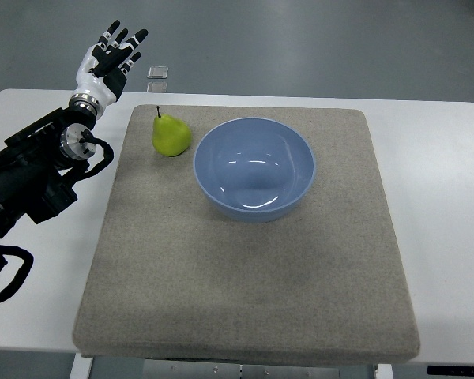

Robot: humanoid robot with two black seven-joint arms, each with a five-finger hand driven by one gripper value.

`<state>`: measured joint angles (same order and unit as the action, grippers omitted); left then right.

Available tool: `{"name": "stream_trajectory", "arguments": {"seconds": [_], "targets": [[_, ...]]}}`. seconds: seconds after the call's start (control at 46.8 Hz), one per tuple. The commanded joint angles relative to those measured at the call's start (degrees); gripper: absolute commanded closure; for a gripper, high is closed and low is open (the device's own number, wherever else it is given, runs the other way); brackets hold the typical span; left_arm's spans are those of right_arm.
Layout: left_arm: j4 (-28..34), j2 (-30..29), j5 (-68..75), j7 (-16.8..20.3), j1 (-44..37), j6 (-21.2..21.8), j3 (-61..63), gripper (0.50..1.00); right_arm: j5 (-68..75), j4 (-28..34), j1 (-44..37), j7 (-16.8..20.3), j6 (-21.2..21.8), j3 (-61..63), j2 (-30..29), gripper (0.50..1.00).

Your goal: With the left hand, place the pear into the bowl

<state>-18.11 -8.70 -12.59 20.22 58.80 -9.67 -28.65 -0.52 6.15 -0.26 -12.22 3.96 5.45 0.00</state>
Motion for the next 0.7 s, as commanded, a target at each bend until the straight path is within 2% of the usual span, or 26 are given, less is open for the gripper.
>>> {"name": "stream_trajectory", "arguments": {"seconds": [0.0,0.683], "targets": [[0.01,-0.01,0.02,0.00,0.00,0.00,0.08,0.506,-0.01,0.00,0.00,0.00,0.00,0.00,0.00,0.574],[-0.17,0.08,-0.06,0.00,0.26,-0.18,0.17,0.506,-0.01,0.00,0.00,0.00,0.00,0.00,0.00,0.574]]}}
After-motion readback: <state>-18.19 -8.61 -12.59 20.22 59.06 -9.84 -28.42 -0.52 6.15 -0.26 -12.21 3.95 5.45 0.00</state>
